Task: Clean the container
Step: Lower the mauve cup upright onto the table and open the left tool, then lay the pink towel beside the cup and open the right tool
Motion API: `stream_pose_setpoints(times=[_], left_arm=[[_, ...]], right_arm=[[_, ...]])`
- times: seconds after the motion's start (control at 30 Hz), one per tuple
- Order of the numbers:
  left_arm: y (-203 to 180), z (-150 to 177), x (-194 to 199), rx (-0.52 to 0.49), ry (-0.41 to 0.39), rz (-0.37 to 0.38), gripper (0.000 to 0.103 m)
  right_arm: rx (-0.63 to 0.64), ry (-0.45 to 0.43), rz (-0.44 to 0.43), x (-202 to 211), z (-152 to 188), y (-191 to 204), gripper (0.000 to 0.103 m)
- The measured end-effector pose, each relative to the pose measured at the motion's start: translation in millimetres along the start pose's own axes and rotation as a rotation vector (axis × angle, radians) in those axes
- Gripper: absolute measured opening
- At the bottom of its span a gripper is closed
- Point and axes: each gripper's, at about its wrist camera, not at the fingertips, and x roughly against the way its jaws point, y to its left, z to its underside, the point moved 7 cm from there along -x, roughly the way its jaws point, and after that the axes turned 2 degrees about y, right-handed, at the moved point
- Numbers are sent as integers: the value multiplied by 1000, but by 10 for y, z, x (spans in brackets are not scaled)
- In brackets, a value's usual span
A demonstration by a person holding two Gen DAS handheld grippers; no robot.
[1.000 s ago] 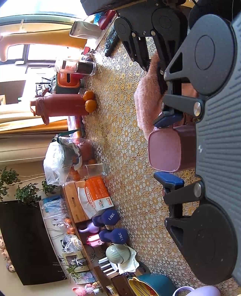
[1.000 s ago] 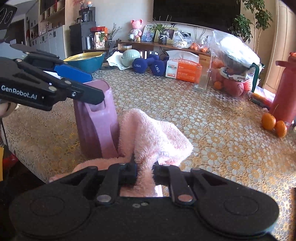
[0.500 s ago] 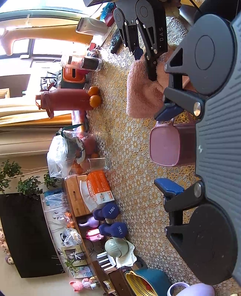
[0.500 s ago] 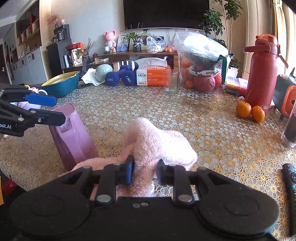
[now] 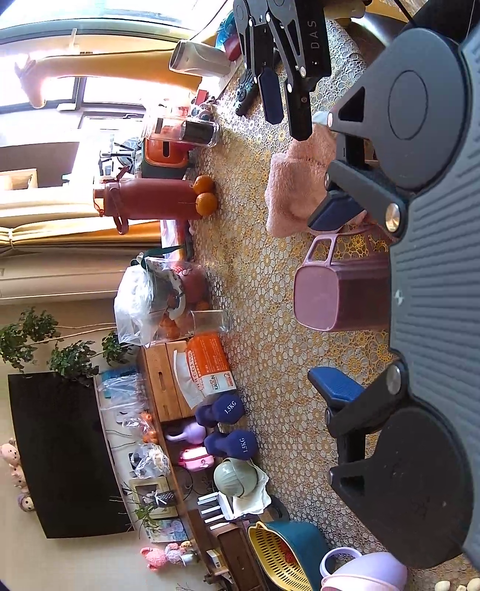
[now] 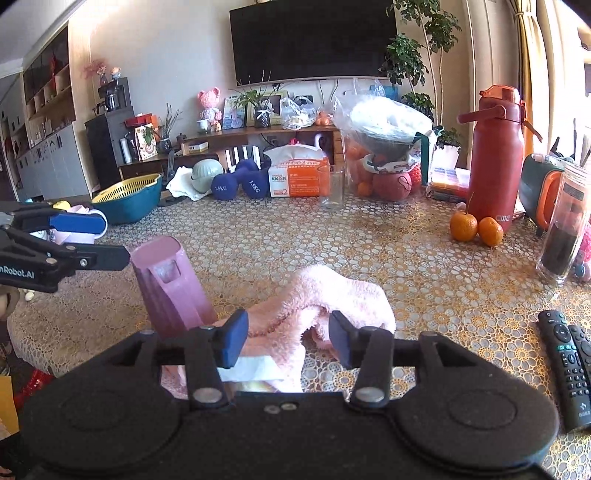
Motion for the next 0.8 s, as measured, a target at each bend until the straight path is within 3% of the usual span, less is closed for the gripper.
stream_pose_setpoints(times=[0.33,0.5,0.8], left_arm=[[-133,87,231,23,-23,6,83],[-194,123,342,50,-44,16,95],[-234,255,439,120,-43,42,103]], right_arm=[[-32,-96,-76,388,-31,312,55],[-39,-141,-81,510,-53,423,56],[-31,-181,-70,648,-35,574,57]])
